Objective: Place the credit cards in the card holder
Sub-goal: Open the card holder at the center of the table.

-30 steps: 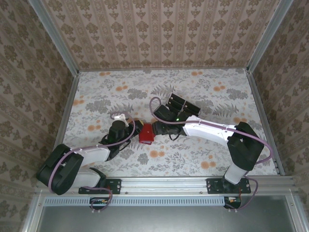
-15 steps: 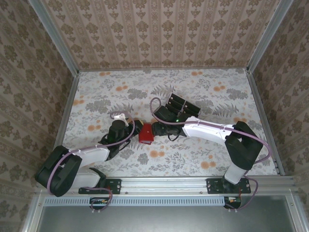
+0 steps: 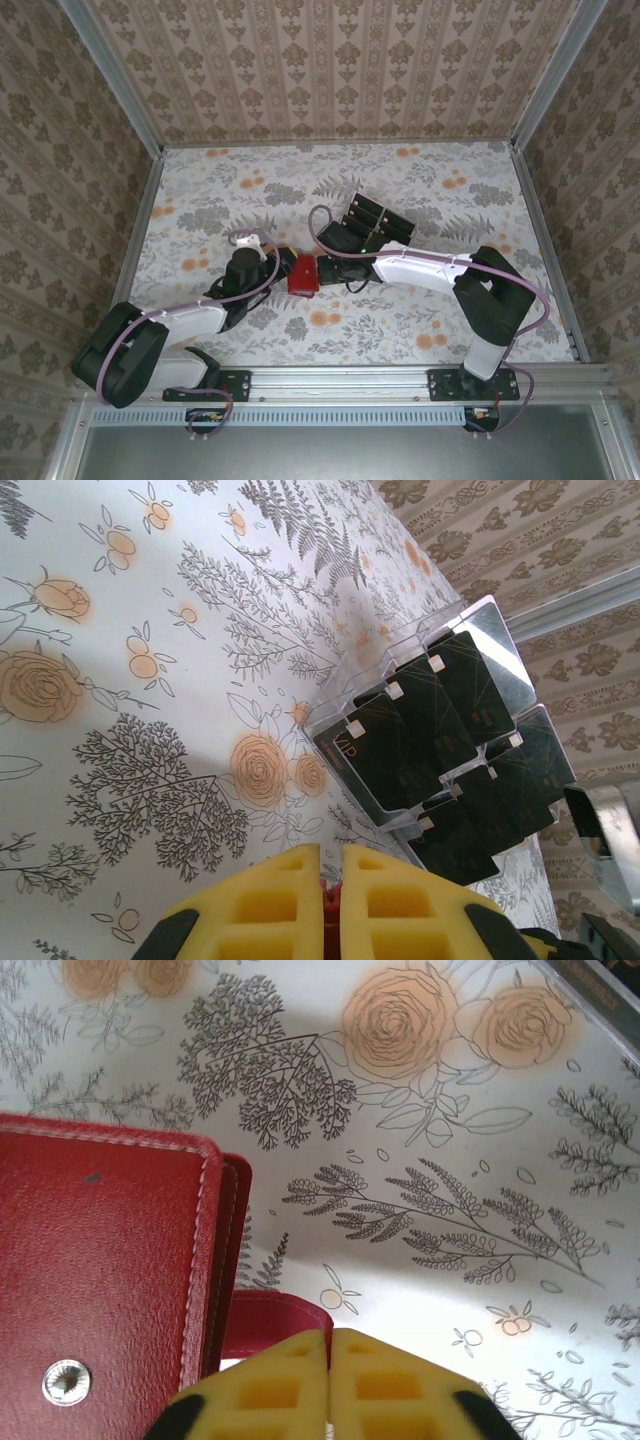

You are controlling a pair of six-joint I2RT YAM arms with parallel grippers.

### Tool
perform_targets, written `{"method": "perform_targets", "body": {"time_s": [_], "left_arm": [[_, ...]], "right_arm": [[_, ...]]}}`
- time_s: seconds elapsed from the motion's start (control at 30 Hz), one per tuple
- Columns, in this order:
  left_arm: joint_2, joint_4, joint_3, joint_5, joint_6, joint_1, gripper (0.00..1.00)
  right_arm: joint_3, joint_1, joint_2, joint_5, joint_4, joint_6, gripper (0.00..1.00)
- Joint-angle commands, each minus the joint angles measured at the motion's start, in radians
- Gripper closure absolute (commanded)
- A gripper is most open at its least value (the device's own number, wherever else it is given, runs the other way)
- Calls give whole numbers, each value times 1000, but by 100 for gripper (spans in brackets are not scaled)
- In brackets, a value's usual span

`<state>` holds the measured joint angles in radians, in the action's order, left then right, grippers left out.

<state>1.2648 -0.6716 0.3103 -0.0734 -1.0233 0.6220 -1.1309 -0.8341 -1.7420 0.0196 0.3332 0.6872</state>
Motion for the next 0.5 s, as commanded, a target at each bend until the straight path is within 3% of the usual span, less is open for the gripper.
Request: {"method": "perform_targets", "body": {"time_s": [0.0, 0.07, 0.13, 0.23, 0.33, 0.47], "left_arm": [[-18, 31, 34, 23, 34, 7, 100], [-19, 65, 38, 38, 46, 6, 98], [-24, 121, 42, 51, 68, 0, 65], [-46, 230, 57, 62, 107, -18, 37], [-74, 347, 86, 57, 164, -34, 28], [-115, 458, 130, 33, 239, -38, 22]], "right_arm": [[25, 14, 20, -17, -16, 0, 100], [32, 16, 42, -17, -11, 0, 100], [33, 14, 62, -22, 2, 0, 100], [37, 13, 87, -36, 12, 0, 100], [39, 12, 106, -50, 14, 3, 100], [34, 9, 126, -61, 12, 10, 100]]}}
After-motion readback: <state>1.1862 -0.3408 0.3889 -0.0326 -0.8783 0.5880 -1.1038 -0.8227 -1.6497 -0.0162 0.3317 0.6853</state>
